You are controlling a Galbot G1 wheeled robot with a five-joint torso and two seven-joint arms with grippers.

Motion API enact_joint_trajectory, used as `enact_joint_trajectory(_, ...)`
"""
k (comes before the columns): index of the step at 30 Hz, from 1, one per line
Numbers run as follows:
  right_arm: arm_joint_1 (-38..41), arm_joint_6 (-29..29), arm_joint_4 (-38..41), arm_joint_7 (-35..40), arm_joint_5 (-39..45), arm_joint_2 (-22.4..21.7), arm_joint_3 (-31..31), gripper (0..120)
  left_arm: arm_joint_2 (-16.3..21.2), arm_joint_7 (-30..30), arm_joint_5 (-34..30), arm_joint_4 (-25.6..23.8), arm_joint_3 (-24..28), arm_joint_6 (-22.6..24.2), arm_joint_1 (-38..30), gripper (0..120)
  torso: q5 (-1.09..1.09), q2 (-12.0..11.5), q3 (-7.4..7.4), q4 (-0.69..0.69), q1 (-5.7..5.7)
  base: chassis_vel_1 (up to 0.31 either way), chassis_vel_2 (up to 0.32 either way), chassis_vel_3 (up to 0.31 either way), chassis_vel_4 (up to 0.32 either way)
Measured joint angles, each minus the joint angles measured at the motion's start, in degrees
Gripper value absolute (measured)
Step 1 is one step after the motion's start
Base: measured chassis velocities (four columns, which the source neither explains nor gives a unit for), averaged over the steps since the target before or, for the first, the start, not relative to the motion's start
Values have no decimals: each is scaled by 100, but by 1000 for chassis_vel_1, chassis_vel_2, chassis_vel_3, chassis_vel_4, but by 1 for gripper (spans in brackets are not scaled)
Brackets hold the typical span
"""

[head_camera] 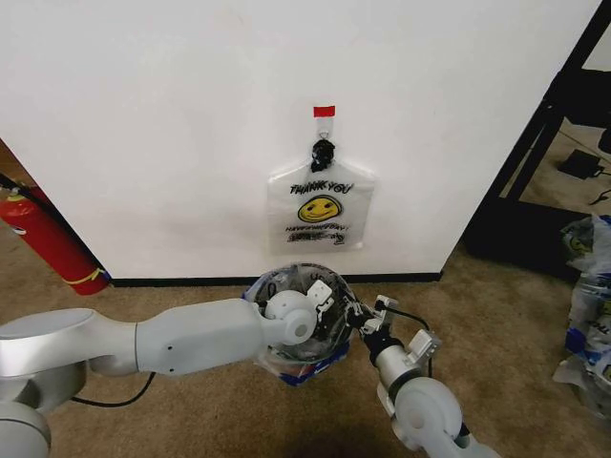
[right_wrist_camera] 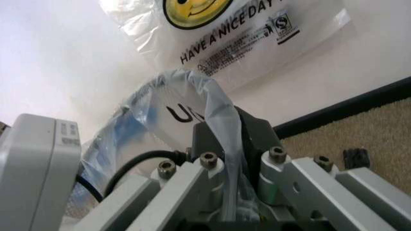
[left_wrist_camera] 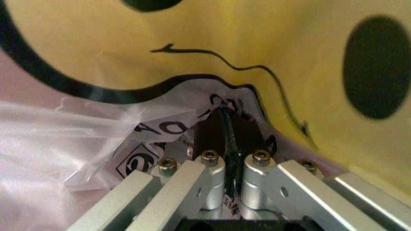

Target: Pick up the garbage bag from the wall and place it over the trash bin.

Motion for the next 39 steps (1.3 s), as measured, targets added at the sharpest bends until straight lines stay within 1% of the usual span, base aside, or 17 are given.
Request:
enact_joint_trajectory(6,-22,12,-10,-4,-22,11,21,2,-57,1,-1,62,66,0,-6,0,1,0,0,1,0,0,0,0,0)
enact_joint_trajectory(12,-51,17,17,-15,-51,48,14,2,-301,16,17,317,121,0,14,0,1,0,0,0,0,0,0,0,0)
enact_joint_trajectory(14,-50,17,22,-15,-51,43,16,2,-318,22,23,345,123,0,15,0,1,0,0,-1,0,0,0,0,0)
enact_joint_trajectory(17,-22,19,6,-16,-48,23,31,2,-289,34,28,346,119,0,15,0,1,0,0,-1,0,0,0,0,0)
enact_joint_trajectory(19,11,41,-75,-16,-58,17,44,2,-169,36,28,247,79,1,14,0,1,0,0,1,0,0,0,0,0)
enact_joint_trajectory(22,29,56,-136,-16,-92,23,49,2,-99,38,32,170,19,1,13,0,1,0,0,2,0,0,0,0,0)
enact_joint_trajectory(25,56,111,-307,-23,-159,35,55,2,119,202,166,-91,-188,1,-35,0,1,0,0,1,0,0,0,0,0)
enact_joint_trajectory(26,61,121,-354,-29,-176,37,52,2,178,232,164,-175,-259,2,-62,0,2,0,0,1,0,0,0,0,0)
enact_joint_trajectory(27,93,139,-450,-37,-194,55,53,2,283,250,92,-362,-389,1,-118,0,-1,0,0,0,0,0,0,0,0)
enact_joint_trajectory(28,93,139,-450,-37,-194,55,53,2,283,250,92,-362,-389,1,-118,0,-1,0,0,0,0,0,0,0,0)
enact_joint_trajectory(29,111,145,-506,-37,-198,70,56,2,328,250,33,-464,-432,1,-147,0,0,0,0,1,0,0,0,0,0)
enact_joint_trajectory(34,181,164,-744,-19,-188,217,95,2,660,233,-255,-1274,-693,2,-219,0,1,0,0,-1,1,0,0,0,0)
enact_joint_trajectory(35,198,165,-800,4,-118,312,132,2,823,197,-318,-1589,-927,2,-116,0,1,0,0,-1,1,0,0,0,0)
enact_joint_trajectory(36,201,165,-831,9,-69,376,156,2,954,181,-335,-1788,-1107,2,-10,0,0,0,0,-1,1,0,0,0,0)
enact_joint_trajectory(37,201,165,-831,9,-69,376,156,2,954,181,-335,-1788,-1107,2,-10,0,0,0,0,-1,1,0,0,0,0)
enact_joint_trajectory(39,201,160,-880,15,104,505,202,2,1300,203,-298,-2196,-1651,2,370,0,1,0,0,1,1,0,0,0,0)
